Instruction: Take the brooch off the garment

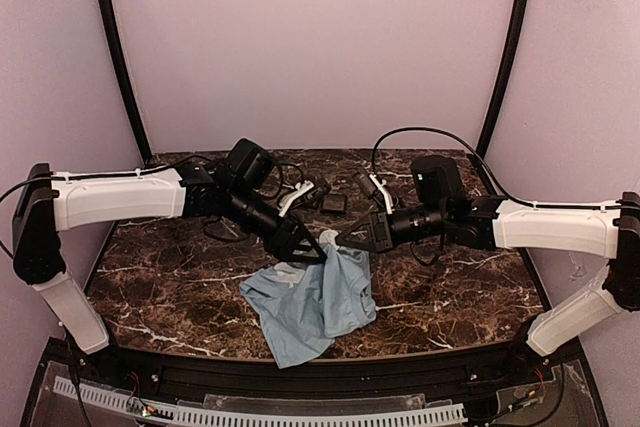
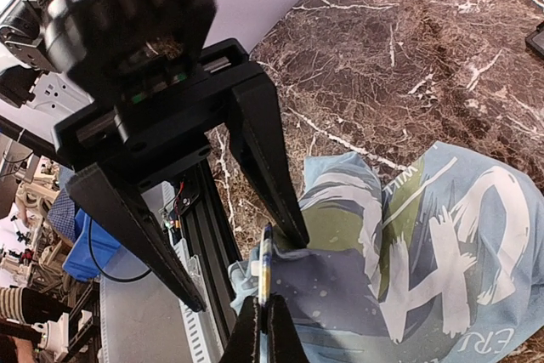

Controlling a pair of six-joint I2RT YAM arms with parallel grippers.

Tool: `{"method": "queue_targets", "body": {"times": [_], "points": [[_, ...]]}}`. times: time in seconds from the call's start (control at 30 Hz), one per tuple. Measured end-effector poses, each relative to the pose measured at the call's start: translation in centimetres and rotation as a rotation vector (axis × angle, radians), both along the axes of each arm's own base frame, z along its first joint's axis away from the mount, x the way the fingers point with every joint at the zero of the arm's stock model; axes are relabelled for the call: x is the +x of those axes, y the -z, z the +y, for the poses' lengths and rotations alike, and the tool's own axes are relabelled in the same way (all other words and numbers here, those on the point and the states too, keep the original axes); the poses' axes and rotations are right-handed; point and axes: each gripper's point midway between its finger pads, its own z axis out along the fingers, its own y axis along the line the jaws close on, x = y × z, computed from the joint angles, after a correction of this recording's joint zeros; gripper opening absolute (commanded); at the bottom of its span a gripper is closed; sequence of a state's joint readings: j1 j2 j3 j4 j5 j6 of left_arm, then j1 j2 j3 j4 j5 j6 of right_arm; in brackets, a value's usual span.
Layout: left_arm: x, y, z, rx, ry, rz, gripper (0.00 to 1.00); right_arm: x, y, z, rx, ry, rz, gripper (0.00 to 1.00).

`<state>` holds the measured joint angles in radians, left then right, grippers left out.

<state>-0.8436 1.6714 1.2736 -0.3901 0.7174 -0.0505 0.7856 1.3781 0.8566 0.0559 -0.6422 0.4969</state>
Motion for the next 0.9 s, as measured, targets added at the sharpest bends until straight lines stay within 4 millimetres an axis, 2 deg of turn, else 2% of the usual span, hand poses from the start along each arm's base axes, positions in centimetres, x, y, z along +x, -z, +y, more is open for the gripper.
{"method": "queue_targets", "body": {"times": [0.03, 0.13, 0.27, 0.33, 0.9], "points": [[-0.1, 0.1, -0.1, 0.006, 0.003, -0.005, 0.47, 0.0, 0.0, 0.0, 0.0, 0.0, 0.0, 0.0], [-0.3, 0.6, -0.1, 0.028, 0.005, -0.018, 0.34, 0.0, 0.0, 0.0, 0.0, 0.001, 0.0, 0.0], [-0.2, 1.1, 0.0, 0.047, -0.002, -0.022, 0.09, 0.1, 0.0, 0.0, -0.001, 0.004, -0.002, 0.0], [-0.2, 1.2, 0.1, 0.052, -0.003, -0.026, 0.02, 0.1, 0.0, 0.0, -0.002, 0.006, -0.003, 0.0], [0.3, 1.1, 0.1, 0.047, -0.018, -0.026, 0.01, 0.4, 0.4, -0.8, -0.035, 0.044, -0.035, 0.0]]}}
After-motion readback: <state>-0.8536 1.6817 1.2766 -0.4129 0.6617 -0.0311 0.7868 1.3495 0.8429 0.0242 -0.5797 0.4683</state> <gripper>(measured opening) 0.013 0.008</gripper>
